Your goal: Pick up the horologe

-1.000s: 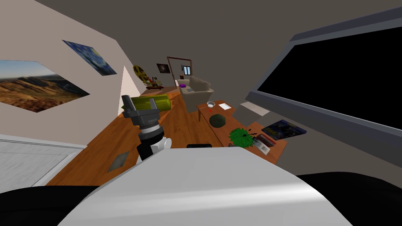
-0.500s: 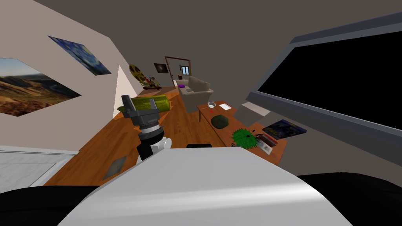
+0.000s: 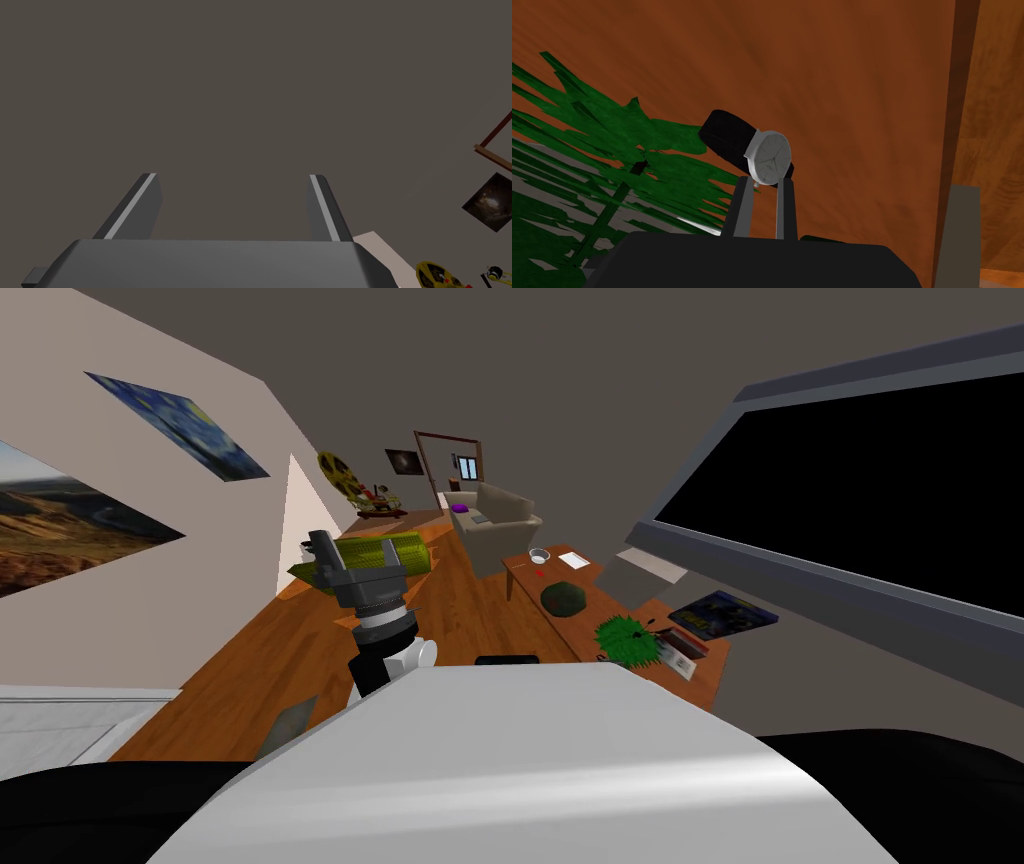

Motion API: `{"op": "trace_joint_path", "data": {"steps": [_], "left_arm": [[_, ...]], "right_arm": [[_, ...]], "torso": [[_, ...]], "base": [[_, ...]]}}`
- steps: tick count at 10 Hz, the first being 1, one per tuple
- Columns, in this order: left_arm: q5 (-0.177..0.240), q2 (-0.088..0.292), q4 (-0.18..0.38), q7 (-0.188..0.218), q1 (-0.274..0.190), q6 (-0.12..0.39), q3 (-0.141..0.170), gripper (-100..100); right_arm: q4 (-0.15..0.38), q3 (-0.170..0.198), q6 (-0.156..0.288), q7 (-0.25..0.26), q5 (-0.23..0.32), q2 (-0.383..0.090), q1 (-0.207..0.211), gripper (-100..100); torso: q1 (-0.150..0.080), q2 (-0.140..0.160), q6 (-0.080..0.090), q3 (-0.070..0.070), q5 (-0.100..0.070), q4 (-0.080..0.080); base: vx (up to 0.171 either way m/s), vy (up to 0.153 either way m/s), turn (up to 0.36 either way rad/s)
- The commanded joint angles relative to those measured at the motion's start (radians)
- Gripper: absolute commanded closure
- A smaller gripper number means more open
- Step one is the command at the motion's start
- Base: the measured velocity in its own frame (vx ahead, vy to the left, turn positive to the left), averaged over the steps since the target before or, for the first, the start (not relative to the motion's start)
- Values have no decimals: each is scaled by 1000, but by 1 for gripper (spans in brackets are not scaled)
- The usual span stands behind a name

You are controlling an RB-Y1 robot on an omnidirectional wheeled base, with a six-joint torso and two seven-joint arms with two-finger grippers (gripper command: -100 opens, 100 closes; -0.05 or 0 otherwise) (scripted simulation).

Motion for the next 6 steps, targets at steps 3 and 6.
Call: {"op": "trace_joint_path", "data": {"steps": [3, 6], "left_arm": [[0, 0, 0, 0, 0, 0, 0, 0], [0, 0, 0, 0, 0, 0, 0, 0]], "right_arm": [[79, -1, -92, -34, 18, -31, -18, 100], [150, -5, -174, -63, 37, -58, -34, 100]], "torso": [[1, 2, 0, 1, 0, 0], [1, 1, 1, 1, 1, 0]], "base": [[22, 76, -49], [37, 79, -58]]}}
